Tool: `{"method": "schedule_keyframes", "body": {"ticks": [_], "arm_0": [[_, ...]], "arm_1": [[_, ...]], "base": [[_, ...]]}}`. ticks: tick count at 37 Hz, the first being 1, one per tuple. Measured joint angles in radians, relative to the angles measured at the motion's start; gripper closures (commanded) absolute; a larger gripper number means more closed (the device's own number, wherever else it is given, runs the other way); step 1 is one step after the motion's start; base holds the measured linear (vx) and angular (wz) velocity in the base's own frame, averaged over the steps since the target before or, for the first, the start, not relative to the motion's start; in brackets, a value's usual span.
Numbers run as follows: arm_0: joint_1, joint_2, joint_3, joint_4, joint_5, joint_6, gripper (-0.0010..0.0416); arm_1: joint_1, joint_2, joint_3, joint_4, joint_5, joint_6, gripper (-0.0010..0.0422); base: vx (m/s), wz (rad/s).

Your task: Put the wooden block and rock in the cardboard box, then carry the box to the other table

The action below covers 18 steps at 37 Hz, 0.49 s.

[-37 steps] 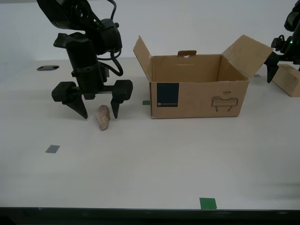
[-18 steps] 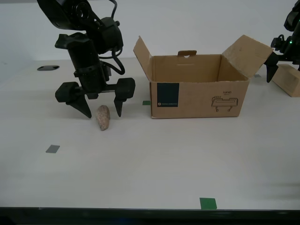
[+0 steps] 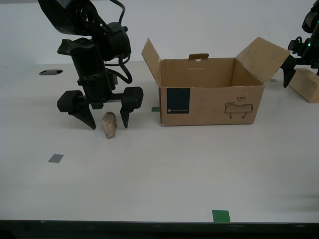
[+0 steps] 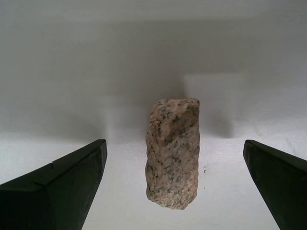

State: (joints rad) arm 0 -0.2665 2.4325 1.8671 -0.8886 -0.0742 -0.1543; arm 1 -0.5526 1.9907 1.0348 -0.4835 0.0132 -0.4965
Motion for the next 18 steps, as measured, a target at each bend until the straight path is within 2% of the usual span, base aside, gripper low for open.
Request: {"method": "schedule_keyframes", "body": {"ticks": [5,10,18], "arm_0": [[0.0,0.0,0.0,0.0,0.0,-0.006,0.0016],[-0.001,0.0,-0.001,0.0,0.0,-0.032,0.0016],[-0.001,0.0,-0.001,-0.002,0.0,-0.044,0.0016]], "arm_1": [[-0.001,0.0,-0.003,0.0,0.0,-0.001,0.0023],[-0.002,0.0,-0.003,0.002,0.0,-0.001,0.0023],[-0.002,0.0,-0.003,0.013,0.0,-0.001,0.0023]], "base": [[0.0,0.0],[0.0,0.0],[0.0,0.0]]}}
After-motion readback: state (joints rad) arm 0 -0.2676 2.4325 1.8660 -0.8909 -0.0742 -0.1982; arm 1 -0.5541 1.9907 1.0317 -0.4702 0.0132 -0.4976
